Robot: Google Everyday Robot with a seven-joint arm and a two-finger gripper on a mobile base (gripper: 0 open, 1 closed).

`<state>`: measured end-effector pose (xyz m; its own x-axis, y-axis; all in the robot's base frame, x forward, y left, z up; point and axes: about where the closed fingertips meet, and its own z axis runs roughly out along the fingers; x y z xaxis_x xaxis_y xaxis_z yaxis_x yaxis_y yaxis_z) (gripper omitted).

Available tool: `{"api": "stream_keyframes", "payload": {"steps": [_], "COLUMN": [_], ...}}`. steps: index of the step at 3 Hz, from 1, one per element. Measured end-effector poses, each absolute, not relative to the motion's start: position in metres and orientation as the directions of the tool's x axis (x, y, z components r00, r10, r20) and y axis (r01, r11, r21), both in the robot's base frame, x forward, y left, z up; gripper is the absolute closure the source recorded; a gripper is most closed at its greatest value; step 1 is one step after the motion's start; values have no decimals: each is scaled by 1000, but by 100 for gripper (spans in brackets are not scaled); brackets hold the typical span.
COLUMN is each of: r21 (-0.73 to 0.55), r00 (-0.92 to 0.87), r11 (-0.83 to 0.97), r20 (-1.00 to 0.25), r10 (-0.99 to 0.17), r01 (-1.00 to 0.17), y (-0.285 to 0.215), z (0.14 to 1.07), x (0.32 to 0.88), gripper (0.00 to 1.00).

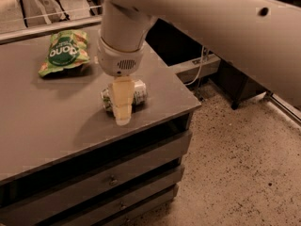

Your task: Place 7up can upright

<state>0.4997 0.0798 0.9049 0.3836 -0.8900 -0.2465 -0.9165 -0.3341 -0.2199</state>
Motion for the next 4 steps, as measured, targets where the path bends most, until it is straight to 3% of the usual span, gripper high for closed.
{"api": "stream_keyframes", "payload": {"steps": [2, 4], "r21": [-197, -126], "r00": [379, 298], "r11": [-338, -283], "r20": [-234, -118], "r10": [-895, -947], "r01": [-920, -951], "y": [81, 63], "z": [895, 851], "x": [507, 537], "gripper": [0, 0]}}
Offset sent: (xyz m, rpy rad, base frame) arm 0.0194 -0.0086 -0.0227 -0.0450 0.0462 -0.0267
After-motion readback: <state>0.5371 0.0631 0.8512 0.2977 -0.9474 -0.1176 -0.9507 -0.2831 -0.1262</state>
